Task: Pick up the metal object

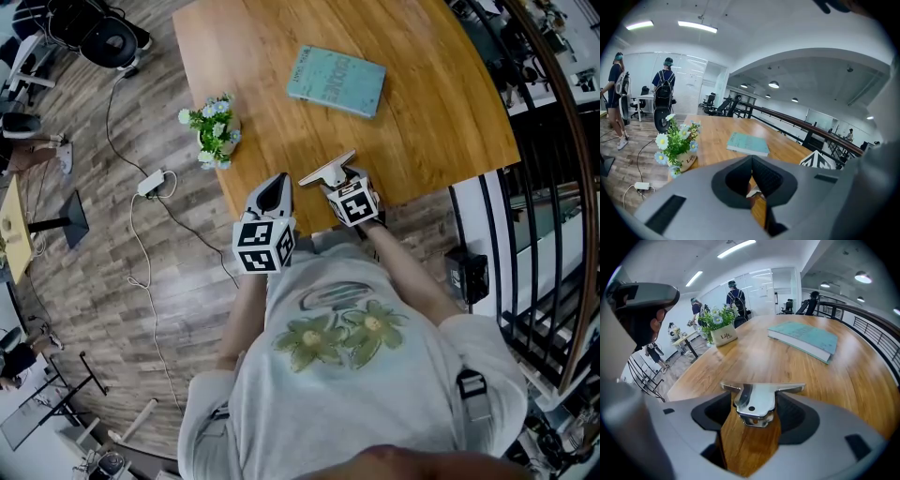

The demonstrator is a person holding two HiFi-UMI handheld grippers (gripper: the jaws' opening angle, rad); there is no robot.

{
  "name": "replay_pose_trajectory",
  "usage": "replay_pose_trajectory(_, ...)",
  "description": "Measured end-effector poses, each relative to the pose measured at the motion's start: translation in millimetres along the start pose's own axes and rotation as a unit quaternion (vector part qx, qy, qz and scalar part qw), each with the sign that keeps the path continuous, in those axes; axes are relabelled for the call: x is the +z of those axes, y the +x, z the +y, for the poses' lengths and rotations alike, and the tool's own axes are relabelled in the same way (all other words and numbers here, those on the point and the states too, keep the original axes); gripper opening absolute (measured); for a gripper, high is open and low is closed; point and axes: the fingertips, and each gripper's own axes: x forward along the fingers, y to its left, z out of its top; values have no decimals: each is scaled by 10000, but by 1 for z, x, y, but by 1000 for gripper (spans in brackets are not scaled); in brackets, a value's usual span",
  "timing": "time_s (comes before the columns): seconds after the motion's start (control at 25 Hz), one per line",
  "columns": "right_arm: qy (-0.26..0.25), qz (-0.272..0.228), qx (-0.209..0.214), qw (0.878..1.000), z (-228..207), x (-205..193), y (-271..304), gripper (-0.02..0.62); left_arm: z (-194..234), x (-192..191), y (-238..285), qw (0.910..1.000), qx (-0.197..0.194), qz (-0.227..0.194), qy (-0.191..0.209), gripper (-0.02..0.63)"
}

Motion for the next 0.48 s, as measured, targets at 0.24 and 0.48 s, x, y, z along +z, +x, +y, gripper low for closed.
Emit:
replay_pose_trajectory(0.24,-26,50,49,10000,0,-4,14,290,1,2,0,10000,9,9,-10,15)
replay_pose_trajectory(0.48,14,72,29,10000,0,-3,19,291,2,0,2,10000,22,33,-11,15)
